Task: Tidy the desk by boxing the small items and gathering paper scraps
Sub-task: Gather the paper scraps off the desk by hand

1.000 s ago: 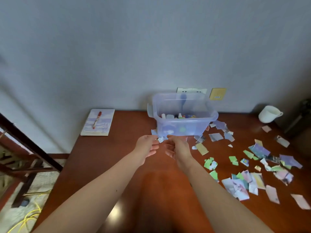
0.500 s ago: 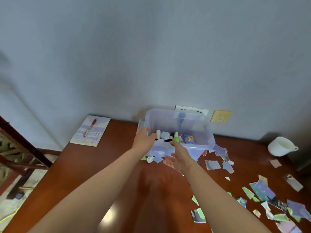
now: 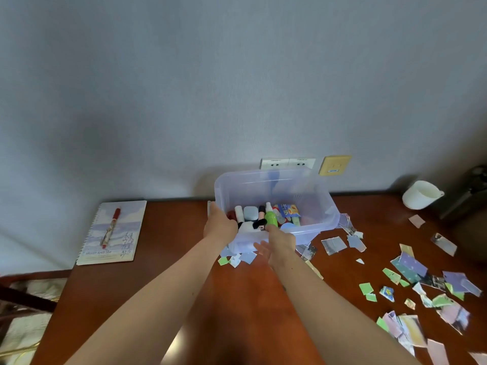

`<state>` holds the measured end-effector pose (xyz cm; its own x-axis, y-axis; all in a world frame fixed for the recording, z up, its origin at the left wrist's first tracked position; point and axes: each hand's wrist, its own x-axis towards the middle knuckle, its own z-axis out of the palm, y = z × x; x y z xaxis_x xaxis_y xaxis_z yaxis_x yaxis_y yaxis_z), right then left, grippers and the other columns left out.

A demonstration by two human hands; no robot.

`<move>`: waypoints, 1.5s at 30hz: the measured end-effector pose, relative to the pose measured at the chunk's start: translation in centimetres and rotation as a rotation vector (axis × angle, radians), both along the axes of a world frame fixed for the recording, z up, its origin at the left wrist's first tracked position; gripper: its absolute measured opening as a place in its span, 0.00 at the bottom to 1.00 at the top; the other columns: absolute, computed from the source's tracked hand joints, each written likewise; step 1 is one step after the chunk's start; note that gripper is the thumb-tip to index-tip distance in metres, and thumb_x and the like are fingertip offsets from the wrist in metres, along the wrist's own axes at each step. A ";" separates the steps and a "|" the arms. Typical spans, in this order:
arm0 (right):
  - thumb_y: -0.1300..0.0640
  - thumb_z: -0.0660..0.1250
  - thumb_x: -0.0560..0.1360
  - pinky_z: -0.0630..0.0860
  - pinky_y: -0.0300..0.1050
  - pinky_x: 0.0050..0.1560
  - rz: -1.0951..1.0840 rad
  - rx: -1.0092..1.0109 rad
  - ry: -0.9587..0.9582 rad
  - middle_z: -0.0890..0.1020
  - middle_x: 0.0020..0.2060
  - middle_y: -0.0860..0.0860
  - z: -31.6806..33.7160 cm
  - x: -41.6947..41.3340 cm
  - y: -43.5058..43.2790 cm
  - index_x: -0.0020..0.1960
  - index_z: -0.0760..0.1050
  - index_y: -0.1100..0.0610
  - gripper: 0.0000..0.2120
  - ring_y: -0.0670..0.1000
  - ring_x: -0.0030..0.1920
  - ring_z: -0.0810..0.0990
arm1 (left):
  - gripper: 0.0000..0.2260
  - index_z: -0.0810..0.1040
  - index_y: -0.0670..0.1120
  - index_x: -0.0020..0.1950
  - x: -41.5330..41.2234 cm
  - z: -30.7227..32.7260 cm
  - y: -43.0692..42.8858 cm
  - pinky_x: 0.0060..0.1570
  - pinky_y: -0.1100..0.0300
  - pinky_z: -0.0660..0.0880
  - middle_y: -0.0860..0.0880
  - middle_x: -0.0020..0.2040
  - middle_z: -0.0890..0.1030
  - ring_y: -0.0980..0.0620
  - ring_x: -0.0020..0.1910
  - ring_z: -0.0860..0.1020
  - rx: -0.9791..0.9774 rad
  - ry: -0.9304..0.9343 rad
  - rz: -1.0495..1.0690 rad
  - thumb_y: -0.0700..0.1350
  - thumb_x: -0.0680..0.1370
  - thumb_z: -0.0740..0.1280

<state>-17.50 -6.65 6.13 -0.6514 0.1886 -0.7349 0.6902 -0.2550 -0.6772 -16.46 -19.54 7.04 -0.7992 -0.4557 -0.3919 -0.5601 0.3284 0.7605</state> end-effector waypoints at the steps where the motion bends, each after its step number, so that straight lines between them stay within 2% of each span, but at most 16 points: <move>1: 0.62 0.69 0.73 0.82 0.50 0.39 -0.016 0.033 0.000 0.75 0.38 0.58 0.1 0.0 -0.1 0.54 0.72 0.64 0.11 0.60 0.45 0.80 | 0.19 0.64 0.43 0.65 0.2 -0.1 -0.1 0.48 0.51 0.76 0.44 0.54 0.73 0.42 0.52 0.75 -0.028 -0.008 -0.003 0.35 0.75 0.62; 3: 0.61 0.69 0.74 0.77 0.47 0.35 -0.009 0.139 0.010 0.74 0.34 0.56 0.4 0.3 0.0 0.45 0.72 0.64 0.07 0.57 0.37 0.78 | 0.19 0.67 0.42 0.65 0.4 -0.6 -0.4 0.49 0.50 0.77 0.42 0.56 0.73 0.41 0.54 0.76 -0.052 0.002 0.019 0.34 0.75 0.63; 6: 0.60 0.68 0.74 0.68 0.42 0.30 0.016 0.228 0.074 0.73 0.31 0.55 1.2 1.2 0.0 0.37 0.69 0.62 0.11 0.52 0.30 0.71 | 0.20 0.70 0.43 0.63 1.0 -0.8 -0.8 0.52 0.47 0.79 0.44 0.57 0.74 0.42 0.53 0.77 -0.016 0.046 0.103 0.37 0.71 0.67; 9: 0.61 0.67 0.73 0.73 0.47 0.37 0.041 0.244 0.137 0.73 0.30 0.56 2.5 2.2 -0.1 0.34 0.69 0.61 0.12 0.53 0.30 0.72 | 0.19 0.75 0.43 0.54 1.6 -0.9 -1.3 0.46 0.45 0.81 0.45 0.50 0.79 0.43 0.49 0.80 -0.044 0.098 0.236 0.47 0.64 0.68; 11: 0.61 0.68 0.72 0.80 0.49 0.40 0.071 0.194 0.163 0.76 0.32 0.56 3.3 2.7 -0.4 0.37 0.72 0.61 0.08 0.55 0.35 0.77 | 0.18 0.75 0.44 0.53 2.5 0.3 -1.4 0.50 0.44 0.79 0.47 0.51 0.79 0.44 0.51 0.79 -0.097 0.111 0.310 0.49 0.66 0.69; 14: 0.60 0.69 0.72 0.81 0.48 0.36 0.126 0.090 0.184 0.76 0.35 0.57 4.3 3.5 -1.1 0.44 0.73 0.63 0.06 0.59 0.41 0.80 | 0.16 0.72 0.45 0.59 4.4 2.0 -1.4 0.61 0.45 0.70 0.46 0.57 0.76 0.43 0.58 0.75 -0.191 0.100 0.415 0.48 0.74 0.68; 19: 0.57 0.69 0.73 0.82 0.54 0.49 0.291 0.110 0.183 0.77 0.36 0.56 4.6 5.3 -2.7 0.38 0.70 0.60 0.10 0.62 0.44 0.82 | 0.16 0.70 0.44 0.60 7.8 1.9 -3.4 0.63 0.47 0.68 0.45 0.61 0.75 0.43 0.61 0.73 -0.173 0.056 0.555 0.48 0.75 0.66; 21: 0.58 0.69 0.72 0.81 0.56 0.51 0.356 0.107 0.188 0.76 0.36 0.56 4.3 6.0 -3.8 0.37 0.69 0.60 0.10 0.61 0.42 0.81 | 0.17 0.72 0.43 0.60 9.3 1.8 -4.6 0.62 0.45 0.70 0.45 0.60 0.76 0.42 0.60 0.74 -0.181 0.039 0.600 0.49 0.74 0.66; 24: 0.59 0.69 0.73 0.82 0.54 0.49 0.446 0.103 0.201 0.77 0.36 0.56 3.8 6.8 -5.7 0.39 0.71 0.60 0.09 0.58 0.37 0.81 | 0.22 0.69 0.40 0.64 11.4 2.0 -6.2 0.65 0.44 0.68 0.42 0.65 0.73 0.40 0.65 0.71 -0.171 -0.008 0.673 0.49 0.74 0.67; 29: 0.58 0.70 0.72 0.83 0.54 0.48 0.568 0.096 0.246 0.78 0.40 0.55 2.7 7.3 -8.2 0.44 0.74 0.60 0.06 0.57 0.39 0.81 | 0.26 0.68 0.40 0.67 14.4 1.5 -8.1 0.66 0.43 0.67 0.41 0.67 0.71 0.39 0.66 0.70 -0.100 -0.051 0.773 0.51 0.73 0.66; 33: 0.57 0.71 0.69 0.83 0.58 0.44 0.673 0.144 0.300 0.81 0.45 0.59 2.4 7.1 -9.5 0.54 0.74 0.64 0.17 0.54 0.35 0.82 | 0.27 0.66 0.39 0.69 15.9 0.8 -8.5 0.65 0.45 0.69 0.41 0.68 0.70 0.39 0.66 0.70 -0.001 -0.056 0.851 0.52 0.74 0.65; 37: 0.58 0.70 0.69 0.82 0.61 0.47 0.772 0.228 0.363 0.78 0.39 0.55 2.3 6.4 -10.2 0.48 0.76 0.65 0.12 0.53 0.34 0.80 | 0.28 0.66 0.40 0.70 16.5 0.0 -8.2 0.62 0.45 0.71 0.41 0.68 0.69 0.39 0.63 0.72 0.105 -0.054 0.932 0.53 0.75 0.64; 39: 0.58 0.68 0.69 0.81 0.63 0.48 0.836 0.312 0.412 0.78 0.35 0.55 2.0 5.8 -10.3 0.41 0.74 0.62 0.07 0.57 0.38 0.82 | 0.29 0.64 0.40 0.71 16.4 -0.4 -7.7 0.61 0.45 0.72 0.41 0.68 0.68 0.40 0.63 0.72 0.164 -0.062 0.949 0.54 0.76 0.63; 41: 0.56 0.66 0.68 0.81 0.63 0.47 0.902 0.393 0.450 0.79 0.36 0.57 1.8 5.2 -10.4 0.40 0.73 0.62 0.09 0.61 0.42 0.83 | 0.29 0.64 0.39 0.72 16.1 -0.7 -7.1 0.61 0.45 0.73 0.40 0.68 0.67 0.39 0.62 0.73 0.220 -0.050 0.975 0.54 0.76 0.62; 43: 0.54 0.64 0.67 0.81 0.61 0.47 0.956 0.453 0.478 0.80 0.38 0.60 1.5 4.5 -10.4 0.40 0.73 0.63 0.11 0.62 0.41 0.83 | 0.29 0.63 0.38 0.72 15.6 -1.0 -6.6 0.61 0.45 0.74 0.39 0.68 0.66 0.38 0.62 0.72 0.264 -0.043 1.001 0.53 0.76 0.62; 45: 0.55 0.63 0.70 0.79 0.54 0.45 0.994 0.507 0.500 0.80 0.39 0.59 1.7 3.9 -10.5 0.41 0.72 0.61 0.09 0.61 0.42 0.82 | 0.30 0.62 0.38 0.73 15.1 -1.1 -6.2 0.61 0.44 0.74 0.40 0.69 0.65 0.38 0.62 0.72 0.311 -0.036 1.017 0.53 0.76 0.62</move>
